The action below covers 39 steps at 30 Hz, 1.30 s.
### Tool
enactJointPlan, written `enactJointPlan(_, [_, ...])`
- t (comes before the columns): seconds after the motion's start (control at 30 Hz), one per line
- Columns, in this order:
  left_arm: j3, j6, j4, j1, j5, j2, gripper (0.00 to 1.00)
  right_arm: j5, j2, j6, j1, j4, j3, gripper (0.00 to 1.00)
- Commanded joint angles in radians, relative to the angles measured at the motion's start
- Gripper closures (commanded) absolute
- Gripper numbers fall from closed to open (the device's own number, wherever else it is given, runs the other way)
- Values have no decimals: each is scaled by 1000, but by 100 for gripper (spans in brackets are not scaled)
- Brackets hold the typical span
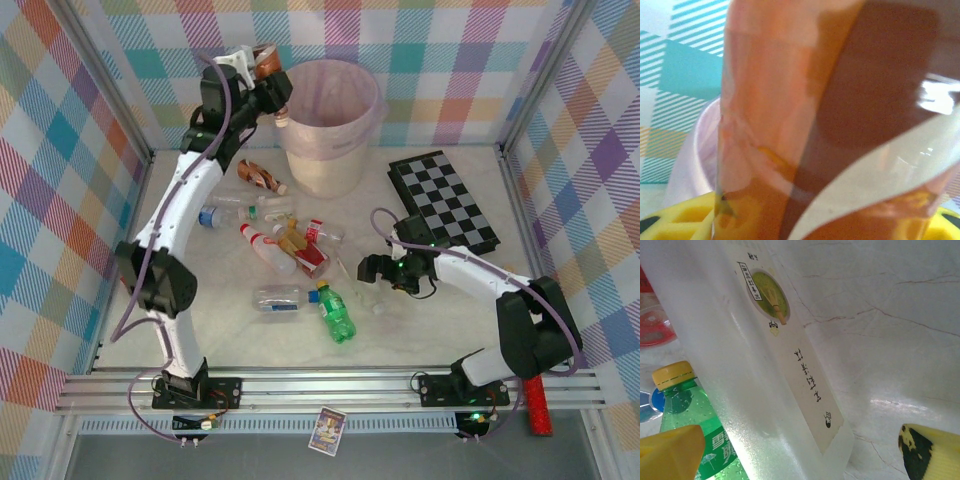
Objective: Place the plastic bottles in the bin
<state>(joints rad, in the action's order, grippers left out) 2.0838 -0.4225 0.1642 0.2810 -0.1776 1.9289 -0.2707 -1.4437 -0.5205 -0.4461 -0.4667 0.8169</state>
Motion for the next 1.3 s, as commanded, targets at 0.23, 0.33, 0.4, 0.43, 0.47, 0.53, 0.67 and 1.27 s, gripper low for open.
enactJointPlan(0.23, [341, -56, -125, 19, -49, 269, 100, 2, 4, -3, -9, 23, -24, 1])
enactJointPlan(0.33, [496, -47, -36, 26, -55, 369, 100, 6, 9, 0, -8, 24, -28, 1])
enactJointPlan(0.4, [547, -61, -15, 27, -63, 413, 100, 13, 11, -2, -9, 29, -35, 1])
enactJointPlan(0.43, [546, -62, -15, 29, -62, 420, 100, 12, 11, -4, -9, 29, -37, 1])
enactJointPlan(0.47, [547, -58, -11, 32, -61, 427, 100, 12, 8, -3, -9, 31, -38, 1])
enactJointPlan(0.53, [546, -46, 5, 37, -54, 440, 100, 7, 5, -5, -9, 32, -36, 1])
enactJointPlan(0.67, [545, -46, 26, 43, -59, 471, 100, 7, 5, -6, -9, 34, -35, 1])
enactJointPlan(1.27, [497, -25, 64, 47, -82, 487, 38, 12, 2, -16, -9, 42, -32, 1])
